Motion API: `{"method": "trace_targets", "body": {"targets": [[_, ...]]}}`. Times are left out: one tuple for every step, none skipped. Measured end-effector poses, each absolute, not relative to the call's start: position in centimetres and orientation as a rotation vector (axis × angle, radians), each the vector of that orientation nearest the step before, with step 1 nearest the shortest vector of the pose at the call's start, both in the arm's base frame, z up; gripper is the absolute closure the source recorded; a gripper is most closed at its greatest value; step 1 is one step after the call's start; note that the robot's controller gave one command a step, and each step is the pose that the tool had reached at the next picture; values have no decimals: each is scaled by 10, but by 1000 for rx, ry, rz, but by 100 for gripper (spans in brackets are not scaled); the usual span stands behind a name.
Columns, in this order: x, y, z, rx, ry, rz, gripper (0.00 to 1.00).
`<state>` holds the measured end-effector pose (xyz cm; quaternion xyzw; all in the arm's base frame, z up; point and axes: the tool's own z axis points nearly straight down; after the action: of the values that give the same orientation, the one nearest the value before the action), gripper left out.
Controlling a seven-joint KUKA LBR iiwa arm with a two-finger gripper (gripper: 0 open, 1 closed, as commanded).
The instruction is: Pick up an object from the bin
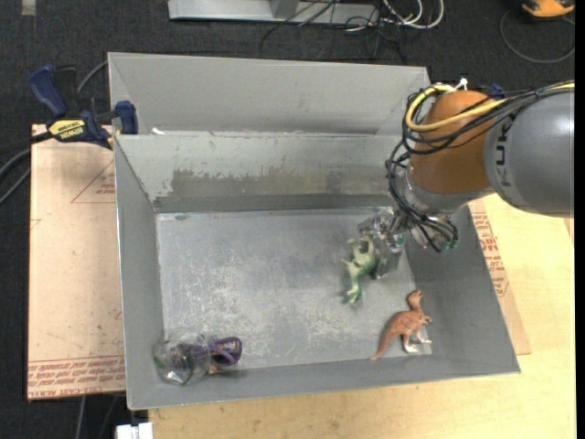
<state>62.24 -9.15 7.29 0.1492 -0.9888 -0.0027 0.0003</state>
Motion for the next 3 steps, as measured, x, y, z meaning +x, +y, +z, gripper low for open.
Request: {"method": "trace_targets", "body": {"targets": [[621,-91,90,468,-3102,-11,100],[624,-91,103,470,-3112,-7,100],[624,-91,109,470,-3112,-7,100]]}}
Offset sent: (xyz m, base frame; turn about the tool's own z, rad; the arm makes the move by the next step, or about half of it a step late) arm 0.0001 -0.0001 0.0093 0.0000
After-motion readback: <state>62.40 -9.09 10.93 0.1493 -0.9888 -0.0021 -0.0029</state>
